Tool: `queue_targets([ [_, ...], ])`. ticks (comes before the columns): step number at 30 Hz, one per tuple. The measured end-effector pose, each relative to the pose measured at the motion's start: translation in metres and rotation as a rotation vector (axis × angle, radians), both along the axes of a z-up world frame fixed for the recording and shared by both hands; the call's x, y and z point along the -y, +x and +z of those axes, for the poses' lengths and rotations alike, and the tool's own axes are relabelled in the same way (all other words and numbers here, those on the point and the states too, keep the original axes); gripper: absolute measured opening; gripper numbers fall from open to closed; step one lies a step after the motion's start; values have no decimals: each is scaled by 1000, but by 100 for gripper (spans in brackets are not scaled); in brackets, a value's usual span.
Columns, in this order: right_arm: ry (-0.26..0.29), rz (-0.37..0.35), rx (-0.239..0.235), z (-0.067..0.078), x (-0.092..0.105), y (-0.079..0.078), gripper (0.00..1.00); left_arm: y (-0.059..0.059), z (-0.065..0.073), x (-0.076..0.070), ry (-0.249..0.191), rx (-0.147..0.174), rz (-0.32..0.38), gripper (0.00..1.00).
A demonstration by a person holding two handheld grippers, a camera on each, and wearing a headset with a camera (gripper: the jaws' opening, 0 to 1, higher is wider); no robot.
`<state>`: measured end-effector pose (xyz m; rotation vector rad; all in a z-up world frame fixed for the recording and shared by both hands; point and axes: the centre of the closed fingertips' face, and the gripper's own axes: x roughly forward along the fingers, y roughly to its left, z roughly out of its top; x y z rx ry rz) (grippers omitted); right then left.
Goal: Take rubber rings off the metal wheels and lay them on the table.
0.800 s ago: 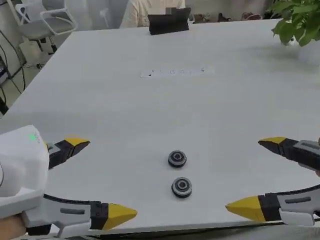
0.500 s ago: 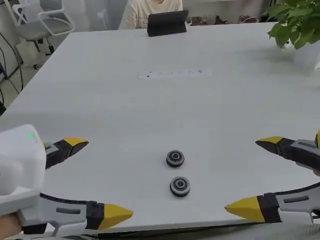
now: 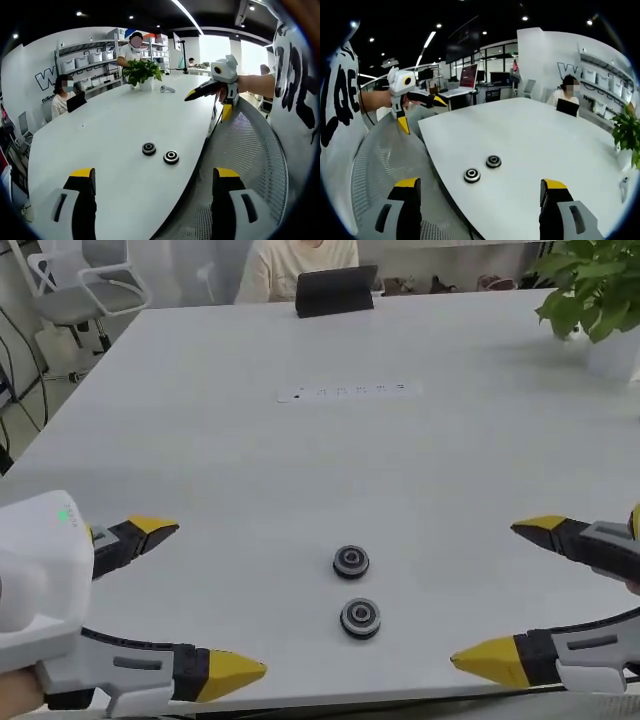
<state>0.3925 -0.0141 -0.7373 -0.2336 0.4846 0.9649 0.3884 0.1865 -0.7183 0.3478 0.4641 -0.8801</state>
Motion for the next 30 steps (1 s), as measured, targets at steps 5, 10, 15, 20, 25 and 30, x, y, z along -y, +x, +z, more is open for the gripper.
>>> queue_targets([
  [5,1,2,2,0,0,1,98,0,-1,0,2,-4,-2,95],
  [10,0,4,-3,-2,-1,1,97,1,-2,1,-1,-4,-5,95],
  [15,-2,9,-3,-2,-2,1,96,2,-2,2,0,-7,-8,94],
  [20,-1,10,-1,-2,-2,4,94,4,-3,3,0,-7,-12,94],
  [25,-1,12,6,-1,-3,5,92,5,-2,5,1,-6,-19,93],
  [30,-4,17,9,0,-3,7,91,8,-1,7,0,-2,-24,93],
])
